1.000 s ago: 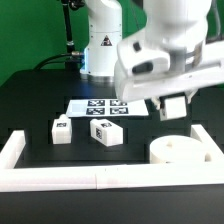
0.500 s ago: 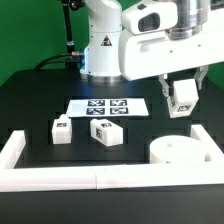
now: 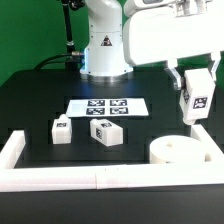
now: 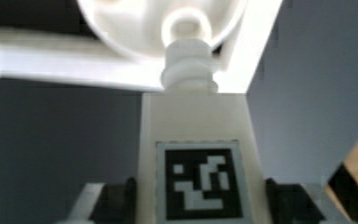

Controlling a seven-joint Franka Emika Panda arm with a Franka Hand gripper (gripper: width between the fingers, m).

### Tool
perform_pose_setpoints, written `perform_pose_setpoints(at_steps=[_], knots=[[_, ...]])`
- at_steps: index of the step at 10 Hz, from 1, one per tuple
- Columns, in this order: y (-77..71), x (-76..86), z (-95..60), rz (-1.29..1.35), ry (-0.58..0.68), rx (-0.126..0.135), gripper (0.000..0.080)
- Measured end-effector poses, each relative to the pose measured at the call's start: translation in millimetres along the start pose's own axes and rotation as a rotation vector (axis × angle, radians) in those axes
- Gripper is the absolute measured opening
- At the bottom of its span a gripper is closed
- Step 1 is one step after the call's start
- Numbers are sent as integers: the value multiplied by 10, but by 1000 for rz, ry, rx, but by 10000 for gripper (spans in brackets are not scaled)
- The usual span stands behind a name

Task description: Assemble stool

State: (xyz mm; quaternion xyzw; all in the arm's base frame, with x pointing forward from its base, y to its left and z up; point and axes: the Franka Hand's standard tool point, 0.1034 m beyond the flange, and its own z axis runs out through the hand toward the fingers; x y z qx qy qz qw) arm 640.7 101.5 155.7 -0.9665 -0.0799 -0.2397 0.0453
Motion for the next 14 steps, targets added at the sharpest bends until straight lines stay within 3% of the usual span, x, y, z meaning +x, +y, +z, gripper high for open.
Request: perform_pose_setpoints(at_steps=[3, 4, 5, 6, 10, 14], knots=[[77, -18, 24, -5, 210, -36, 337], [106, -97, 86, -8, 258, -47, 337], [102, -340, 272, -6, 200, -42, 337], [50, -435, 332, -1, 154, -33, 337], [-55, -469, 367, -6, 133, -23, 337], [27, -365, 407, 3, 149, -30, 337]])
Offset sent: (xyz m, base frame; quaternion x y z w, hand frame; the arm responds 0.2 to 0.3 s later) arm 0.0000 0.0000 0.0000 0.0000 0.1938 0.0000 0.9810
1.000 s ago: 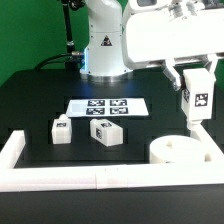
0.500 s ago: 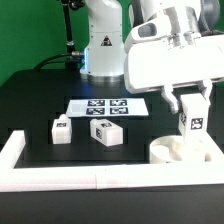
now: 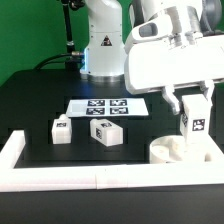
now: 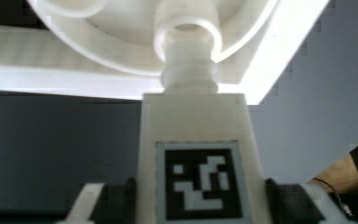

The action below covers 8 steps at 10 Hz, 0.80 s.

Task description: Assemble stool

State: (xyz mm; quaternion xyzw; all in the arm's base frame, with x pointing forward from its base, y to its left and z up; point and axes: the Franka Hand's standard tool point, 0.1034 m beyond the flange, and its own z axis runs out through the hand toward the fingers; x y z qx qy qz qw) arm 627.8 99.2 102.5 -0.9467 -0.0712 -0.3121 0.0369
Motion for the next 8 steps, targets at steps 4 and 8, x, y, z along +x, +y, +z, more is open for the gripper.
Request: perform_pose_setpoints(at_steps=[4, 8], knots=[[-28, -82, 82, 0, -15, 4, 337], [-37, -143, 135, 0, -1, 3, 337]])
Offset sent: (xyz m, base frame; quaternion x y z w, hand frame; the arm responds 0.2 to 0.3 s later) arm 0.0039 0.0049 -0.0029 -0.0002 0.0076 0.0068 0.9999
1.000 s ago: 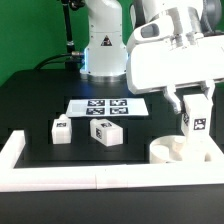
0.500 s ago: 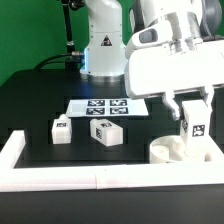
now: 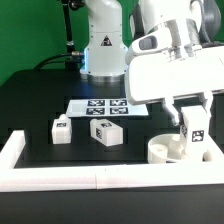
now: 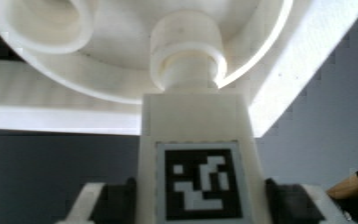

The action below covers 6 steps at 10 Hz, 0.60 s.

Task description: Assemble stool

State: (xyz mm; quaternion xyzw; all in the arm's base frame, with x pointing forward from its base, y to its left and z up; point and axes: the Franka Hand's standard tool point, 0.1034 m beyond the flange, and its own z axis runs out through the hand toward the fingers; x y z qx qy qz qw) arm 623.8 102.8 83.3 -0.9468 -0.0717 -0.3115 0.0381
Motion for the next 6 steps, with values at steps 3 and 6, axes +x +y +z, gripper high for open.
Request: perform_pose_setpoints(at_steps=[3, 6], knots=[[13, -2, 4, 1, -2, -1, 337], [24, -4, 4, 2, -8, -1, 337]])
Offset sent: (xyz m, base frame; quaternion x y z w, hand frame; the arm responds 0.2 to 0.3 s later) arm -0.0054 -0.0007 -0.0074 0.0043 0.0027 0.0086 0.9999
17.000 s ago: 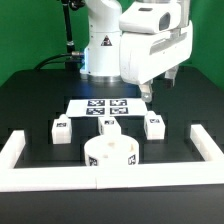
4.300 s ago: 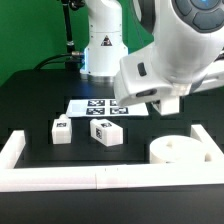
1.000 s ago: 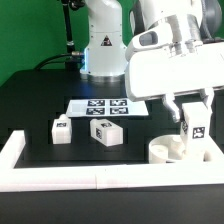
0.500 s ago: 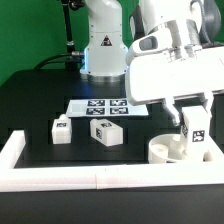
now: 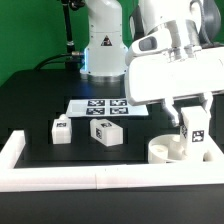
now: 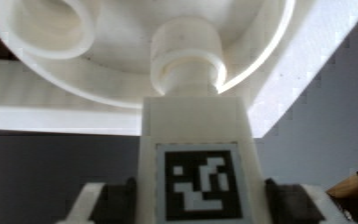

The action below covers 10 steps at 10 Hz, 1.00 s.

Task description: Assemble stool

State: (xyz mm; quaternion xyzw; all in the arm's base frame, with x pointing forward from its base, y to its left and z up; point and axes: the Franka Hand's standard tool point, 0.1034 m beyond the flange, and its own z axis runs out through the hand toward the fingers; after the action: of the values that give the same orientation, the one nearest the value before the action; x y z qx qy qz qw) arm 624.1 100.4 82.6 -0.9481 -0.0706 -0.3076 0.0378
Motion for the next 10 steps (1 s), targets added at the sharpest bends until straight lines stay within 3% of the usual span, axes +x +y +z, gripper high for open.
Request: perform_pose_setpoints(at_steps=[1, 2, 3, 4, 5, 10], knots=[[-1, 5, 2, 0, -6, 1, 337], [-5, -22, 13, 0, -18, 3, 416], [-5, -24, 14, 0, -19, 3, 550], [-5, -27, 16, 0, -20, 3, 550], [-5, -28, 17, 0, -20, 3, 629], [-5, -32, 19, 0, -21, 3, 649]])
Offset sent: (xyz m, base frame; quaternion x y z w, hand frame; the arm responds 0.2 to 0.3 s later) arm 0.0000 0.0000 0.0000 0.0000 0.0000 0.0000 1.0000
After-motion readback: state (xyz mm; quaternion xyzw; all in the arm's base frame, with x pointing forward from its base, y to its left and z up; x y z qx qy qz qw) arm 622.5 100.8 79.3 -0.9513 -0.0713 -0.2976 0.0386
